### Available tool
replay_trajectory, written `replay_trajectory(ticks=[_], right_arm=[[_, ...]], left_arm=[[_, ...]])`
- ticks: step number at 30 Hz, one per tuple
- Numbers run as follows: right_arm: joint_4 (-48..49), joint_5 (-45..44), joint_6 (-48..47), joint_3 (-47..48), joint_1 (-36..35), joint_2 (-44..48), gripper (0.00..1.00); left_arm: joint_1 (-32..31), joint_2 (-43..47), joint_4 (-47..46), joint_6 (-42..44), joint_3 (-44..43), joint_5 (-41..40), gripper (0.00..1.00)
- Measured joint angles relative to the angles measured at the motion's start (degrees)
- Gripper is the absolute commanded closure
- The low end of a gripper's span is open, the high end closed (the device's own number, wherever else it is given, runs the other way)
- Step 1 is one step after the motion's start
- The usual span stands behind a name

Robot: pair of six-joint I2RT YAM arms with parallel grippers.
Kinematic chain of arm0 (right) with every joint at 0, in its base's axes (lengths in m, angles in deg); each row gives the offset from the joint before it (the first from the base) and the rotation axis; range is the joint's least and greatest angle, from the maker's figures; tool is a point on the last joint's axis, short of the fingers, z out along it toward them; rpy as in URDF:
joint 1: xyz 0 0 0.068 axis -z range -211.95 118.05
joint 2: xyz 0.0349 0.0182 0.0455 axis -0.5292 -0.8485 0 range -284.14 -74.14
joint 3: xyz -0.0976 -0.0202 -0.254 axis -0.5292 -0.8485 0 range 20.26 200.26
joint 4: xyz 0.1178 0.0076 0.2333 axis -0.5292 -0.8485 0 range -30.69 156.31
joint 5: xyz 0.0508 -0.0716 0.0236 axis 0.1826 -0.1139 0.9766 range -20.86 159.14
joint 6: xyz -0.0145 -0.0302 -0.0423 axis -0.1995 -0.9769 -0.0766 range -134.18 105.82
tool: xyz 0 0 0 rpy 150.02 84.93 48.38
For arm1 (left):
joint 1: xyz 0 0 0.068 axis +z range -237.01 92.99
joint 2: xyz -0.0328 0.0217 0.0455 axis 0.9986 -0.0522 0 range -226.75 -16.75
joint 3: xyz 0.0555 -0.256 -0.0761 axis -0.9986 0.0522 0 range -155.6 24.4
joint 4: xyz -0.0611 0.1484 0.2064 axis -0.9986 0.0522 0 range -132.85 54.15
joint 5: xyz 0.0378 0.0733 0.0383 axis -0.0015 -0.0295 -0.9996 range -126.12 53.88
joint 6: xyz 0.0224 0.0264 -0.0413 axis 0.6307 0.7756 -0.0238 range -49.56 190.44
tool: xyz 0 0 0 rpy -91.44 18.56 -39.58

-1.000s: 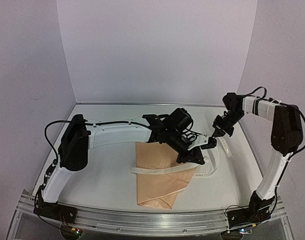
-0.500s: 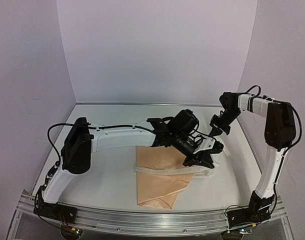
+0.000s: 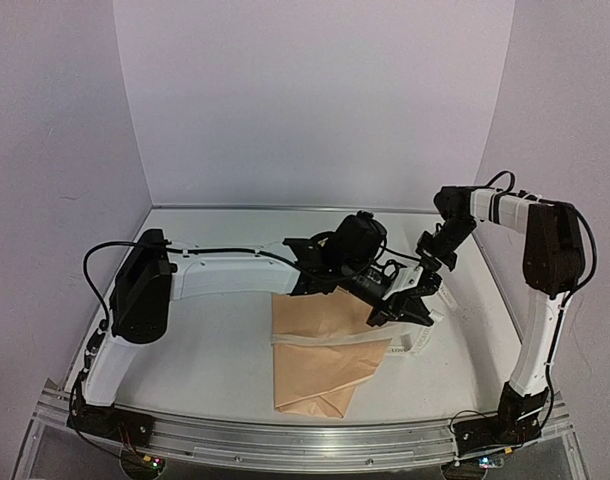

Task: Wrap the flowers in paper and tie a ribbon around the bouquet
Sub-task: Place the left side of the ribbon at the center of the board.

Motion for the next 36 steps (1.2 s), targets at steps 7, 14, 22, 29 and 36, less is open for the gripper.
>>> replay_trajectory(ticks=[7,14,22,29,36], right_arm=[[-0.01,-0.01,0.02,0.00,-0.22,-0.01,1.00],[-0.05,0.26,0.30,0.22,-0.87,0.00,1.00],[0.71,0.54,0.78,-0.58,-3.06,1.33,1.00],[1.88,2.16,1.30,-1.62,-4.21,7.06,1.00],[2.46,4.41,-0.83,-2.05,-4.78,10.25,1.00]], left_arm=[[0.25,2.32,-6.68,-1.12,1.60,0.20,0.99],[0.83,2.31,-9.80,-2.20,1.60,0.54,0.92],[1.26,-4.27,-13.97,-7.47,1.82,2.13,0.87],[1.40,-11.47,-13.39,-12.61,1.80,3.56,0.65],[2.91,-10.98,-17.67,-22.89,2.00,3.37,0.29]])
